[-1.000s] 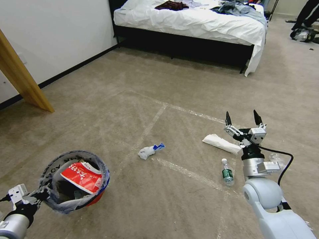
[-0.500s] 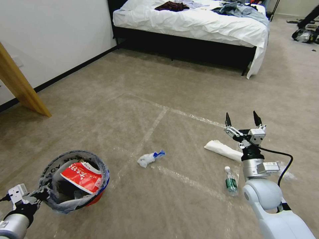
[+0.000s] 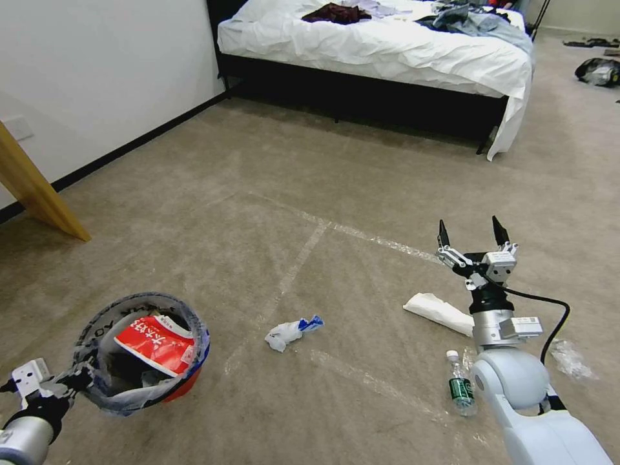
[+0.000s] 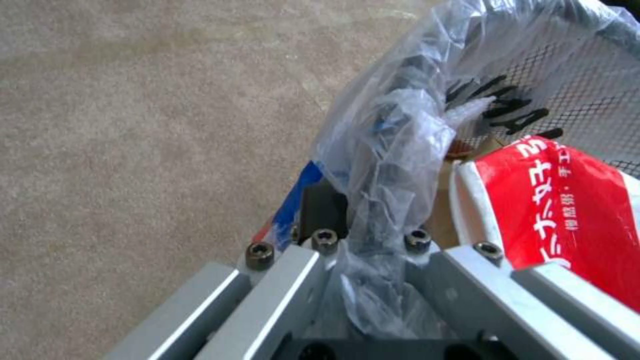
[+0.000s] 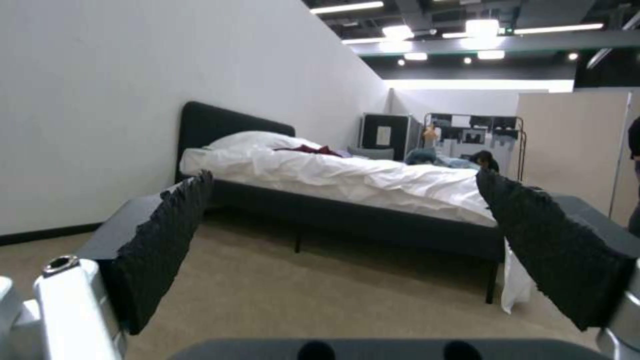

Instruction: Pick up the trash bin and place the garbage on the floor into it.

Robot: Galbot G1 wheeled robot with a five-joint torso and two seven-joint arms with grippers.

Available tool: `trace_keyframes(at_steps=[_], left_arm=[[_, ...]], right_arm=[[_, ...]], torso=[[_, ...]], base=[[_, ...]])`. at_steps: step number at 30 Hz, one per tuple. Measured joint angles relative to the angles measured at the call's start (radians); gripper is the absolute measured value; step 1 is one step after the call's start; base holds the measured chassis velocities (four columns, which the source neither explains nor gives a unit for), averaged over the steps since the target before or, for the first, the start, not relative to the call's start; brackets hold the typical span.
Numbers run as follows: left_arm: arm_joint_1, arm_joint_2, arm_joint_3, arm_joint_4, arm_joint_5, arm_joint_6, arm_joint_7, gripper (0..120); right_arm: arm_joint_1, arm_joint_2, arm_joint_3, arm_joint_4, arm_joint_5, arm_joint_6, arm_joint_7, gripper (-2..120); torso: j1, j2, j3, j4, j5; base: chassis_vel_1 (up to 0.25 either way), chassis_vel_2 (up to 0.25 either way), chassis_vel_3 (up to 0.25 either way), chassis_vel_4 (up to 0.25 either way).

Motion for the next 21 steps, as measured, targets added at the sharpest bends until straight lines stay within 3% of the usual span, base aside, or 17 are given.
trace_keyframes(at_steps=[11,21], left_arm=[[0.001,-0.002,0.0,-0.004,0.0,0.0,0.0,1],[0.002,-0.008,-0.002,-0.005,0.001,-0.001,0.001,1]], right_arm=[[-0.004,-0.004,0.002,-0.002,0.002,0.002,-0.004,100],[0.017,-0.026,-0.027,-0.013,0.001,-0.002,-0.005,100]], torso=[[0.0,0.0,0.0,0.0,0.0],[0.0,0.0,0.0,-0.0002,0.0002]], base=[[0.0,0.0,0.0,0.0],[-0.077,0.066,0.068,-0.071]])
